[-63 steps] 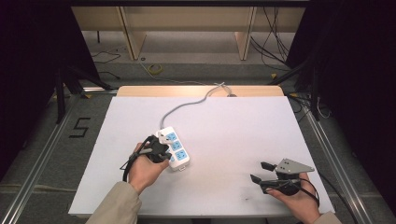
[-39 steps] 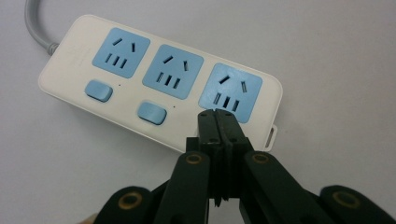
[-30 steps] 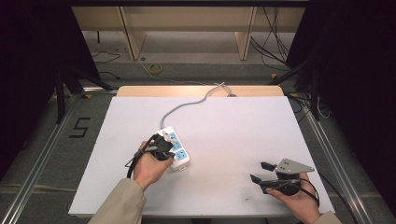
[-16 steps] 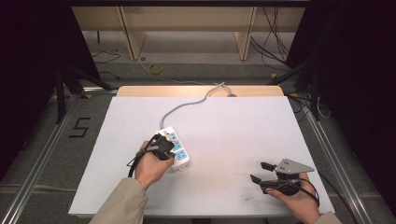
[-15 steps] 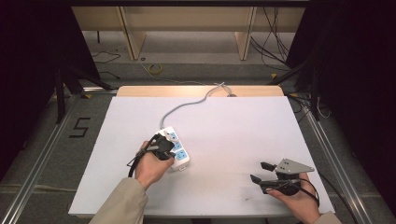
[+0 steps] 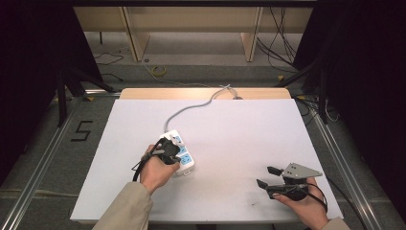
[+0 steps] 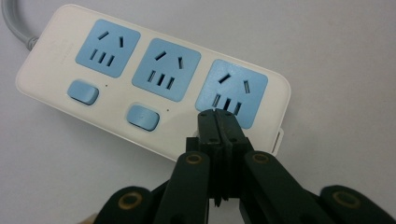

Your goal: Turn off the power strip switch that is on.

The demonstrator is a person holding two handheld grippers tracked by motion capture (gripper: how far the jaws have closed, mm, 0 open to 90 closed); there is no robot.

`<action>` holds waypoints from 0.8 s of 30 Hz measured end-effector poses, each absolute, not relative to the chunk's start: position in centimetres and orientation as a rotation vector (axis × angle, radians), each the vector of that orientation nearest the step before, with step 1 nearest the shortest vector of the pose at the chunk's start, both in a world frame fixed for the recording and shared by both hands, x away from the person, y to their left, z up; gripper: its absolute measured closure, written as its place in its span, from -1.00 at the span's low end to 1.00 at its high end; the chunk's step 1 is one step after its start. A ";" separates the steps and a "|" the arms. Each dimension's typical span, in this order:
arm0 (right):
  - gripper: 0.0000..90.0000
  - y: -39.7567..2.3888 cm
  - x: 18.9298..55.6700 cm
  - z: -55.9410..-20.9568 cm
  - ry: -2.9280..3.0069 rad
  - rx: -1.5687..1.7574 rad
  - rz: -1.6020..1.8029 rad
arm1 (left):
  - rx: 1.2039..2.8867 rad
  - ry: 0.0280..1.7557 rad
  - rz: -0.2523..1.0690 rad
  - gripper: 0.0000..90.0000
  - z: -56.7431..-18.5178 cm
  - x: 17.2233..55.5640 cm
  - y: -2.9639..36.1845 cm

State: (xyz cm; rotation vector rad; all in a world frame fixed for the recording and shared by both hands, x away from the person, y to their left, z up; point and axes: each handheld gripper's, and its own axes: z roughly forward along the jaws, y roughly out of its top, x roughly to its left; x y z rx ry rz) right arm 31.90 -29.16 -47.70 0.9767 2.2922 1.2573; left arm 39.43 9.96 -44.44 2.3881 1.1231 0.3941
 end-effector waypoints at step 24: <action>-0.23 -29.0 31.9 -47.7 2.292 0.978 1.261 | 2.396 1.191 0.398 0.99 -44.3 39.5 9.5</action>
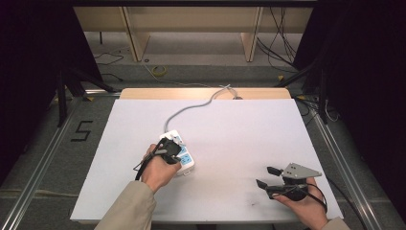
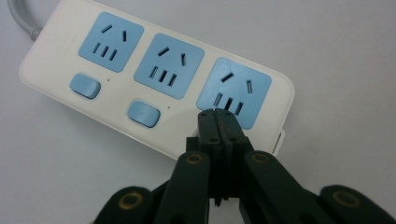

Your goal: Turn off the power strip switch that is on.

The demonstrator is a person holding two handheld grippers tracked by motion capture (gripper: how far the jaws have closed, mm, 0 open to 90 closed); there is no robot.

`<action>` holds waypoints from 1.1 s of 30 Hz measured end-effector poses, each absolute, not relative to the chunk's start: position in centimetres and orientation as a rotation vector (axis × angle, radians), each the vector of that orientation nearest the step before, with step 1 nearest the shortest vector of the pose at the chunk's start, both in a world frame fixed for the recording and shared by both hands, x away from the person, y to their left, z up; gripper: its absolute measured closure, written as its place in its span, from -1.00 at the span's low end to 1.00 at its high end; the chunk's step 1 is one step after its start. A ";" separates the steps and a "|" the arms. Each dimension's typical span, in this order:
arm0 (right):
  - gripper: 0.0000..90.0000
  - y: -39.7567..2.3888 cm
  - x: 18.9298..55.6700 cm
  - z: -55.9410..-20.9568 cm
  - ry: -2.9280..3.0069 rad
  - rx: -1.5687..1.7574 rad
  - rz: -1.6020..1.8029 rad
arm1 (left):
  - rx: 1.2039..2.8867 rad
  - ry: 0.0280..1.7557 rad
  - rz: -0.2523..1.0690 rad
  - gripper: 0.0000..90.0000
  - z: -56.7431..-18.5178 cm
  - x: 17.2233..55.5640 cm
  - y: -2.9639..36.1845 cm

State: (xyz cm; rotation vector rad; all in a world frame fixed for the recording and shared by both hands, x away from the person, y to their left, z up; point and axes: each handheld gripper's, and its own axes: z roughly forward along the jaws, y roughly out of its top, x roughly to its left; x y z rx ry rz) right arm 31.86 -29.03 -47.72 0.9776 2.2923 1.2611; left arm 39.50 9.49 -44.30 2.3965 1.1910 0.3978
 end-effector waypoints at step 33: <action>-0.23 -29.0 31.9 -47.7 2.294 0.975 1.260 | 2.360 1.192 0.351 0.99 -44.5 39.7 10.0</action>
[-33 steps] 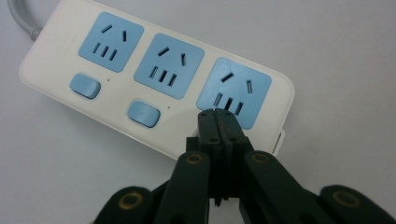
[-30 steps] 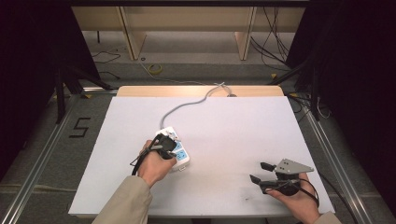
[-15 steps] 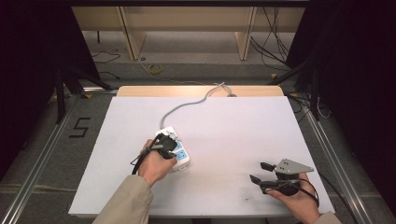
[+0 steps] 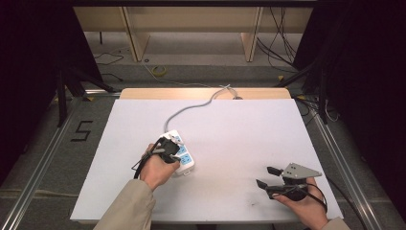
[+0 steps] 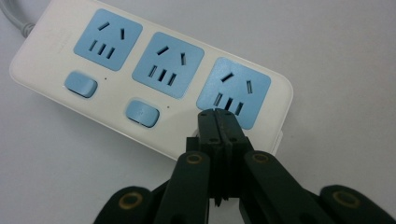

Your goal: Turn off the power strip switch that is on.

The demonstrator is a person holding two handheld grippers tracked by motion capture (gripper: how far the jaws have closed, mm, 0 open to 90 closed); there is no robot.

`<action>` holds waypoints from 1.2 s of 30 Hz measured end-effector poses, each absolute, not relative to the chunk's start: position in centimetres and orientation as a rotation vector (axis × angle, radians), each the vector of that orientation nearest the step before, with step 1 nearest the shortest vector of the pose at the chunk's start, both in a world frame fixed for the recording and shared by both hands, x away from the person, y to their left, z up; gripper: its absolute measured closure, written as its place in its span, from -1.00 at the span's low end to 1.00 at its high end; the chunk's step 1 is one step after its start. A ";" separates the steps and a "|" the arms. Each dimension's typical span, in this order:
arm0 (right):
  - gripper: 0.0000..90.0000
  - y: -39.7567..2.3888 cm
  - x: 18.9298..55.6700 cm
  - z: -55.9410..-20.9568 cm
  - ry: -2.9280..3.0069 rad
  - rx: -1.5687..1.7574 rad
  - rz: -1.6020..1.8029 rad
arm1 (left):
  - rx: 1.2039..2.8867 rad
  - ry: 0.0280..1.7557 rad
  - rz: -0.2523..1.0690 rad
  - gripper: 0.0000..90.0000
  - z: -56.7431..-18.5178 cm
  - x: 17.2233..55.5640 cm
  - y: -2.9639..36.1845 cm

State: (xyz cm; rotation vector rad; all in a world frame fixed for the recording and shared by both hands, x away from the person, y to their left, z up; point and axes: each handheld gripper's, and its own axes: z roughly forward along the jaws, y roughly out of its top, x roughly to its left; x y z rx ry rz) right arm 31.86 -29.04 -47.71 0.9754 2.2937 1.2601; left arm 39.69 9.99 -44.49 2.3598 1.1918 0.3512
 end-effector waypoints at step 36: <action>-0.23 -29.1 31.9 -47.7 2.288 0.972 1.262 | 2.289 1.130 0.411 0.98 -43.6 39.1 10.9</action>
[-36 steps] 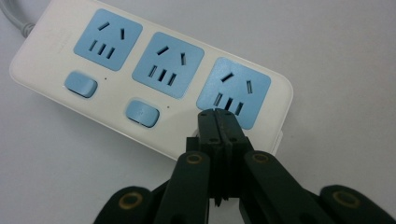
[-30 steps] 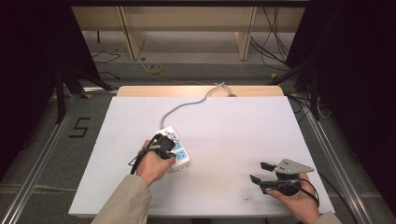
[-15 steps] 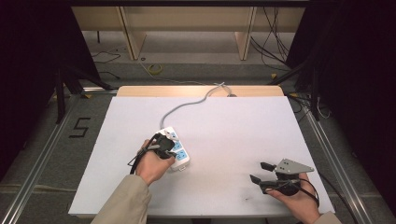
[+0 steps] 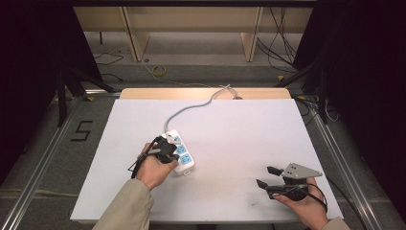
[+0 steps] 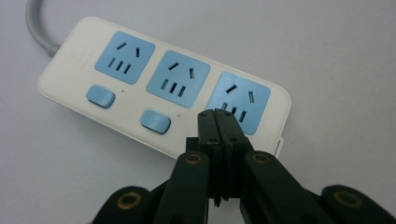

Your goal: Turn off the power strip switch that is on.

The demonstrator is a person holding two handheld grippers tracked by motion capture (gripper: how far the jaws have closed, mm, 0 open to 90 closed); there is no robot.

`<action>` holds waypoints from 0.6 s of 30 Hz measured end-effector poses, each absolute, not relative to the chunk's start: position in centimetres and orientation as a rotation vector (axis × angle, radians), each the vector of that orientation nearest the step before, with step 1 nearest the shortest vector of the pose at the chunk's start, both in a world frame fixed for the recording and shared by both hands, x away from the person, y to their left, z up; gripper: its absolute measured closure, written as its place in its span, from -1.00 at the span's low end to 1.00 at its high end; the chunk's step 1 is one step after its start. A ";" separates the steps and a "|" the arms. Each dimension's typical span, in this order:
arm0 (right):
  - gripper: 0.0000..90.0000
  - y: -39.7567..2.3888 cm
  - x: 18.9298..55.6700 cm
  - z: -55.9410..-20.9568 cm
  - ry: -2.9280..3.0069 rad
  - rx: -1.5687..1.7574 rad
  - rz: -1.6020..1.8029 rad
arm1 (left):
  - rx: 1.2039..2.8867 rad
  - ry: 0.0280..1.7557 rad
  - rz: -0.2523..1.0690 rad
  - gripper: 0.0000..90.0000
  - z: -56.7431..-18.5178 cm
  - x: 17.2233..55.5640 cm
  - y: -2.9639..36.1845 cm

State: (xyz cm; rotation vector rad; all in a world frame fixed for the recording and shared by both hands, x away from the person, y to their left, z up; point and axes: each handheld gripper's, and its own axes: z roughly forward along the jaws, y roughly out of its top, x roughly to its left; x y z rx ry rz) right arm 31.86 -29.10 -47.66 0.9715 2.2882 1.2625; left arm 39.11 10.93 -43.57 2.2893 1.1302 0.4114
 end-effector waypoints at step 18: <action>-0.23 -29.1 31.9 -47.7 2.289 0.970 1.263 | 2.167 1.105 0.429 0.77 -42.5 37.7 13.2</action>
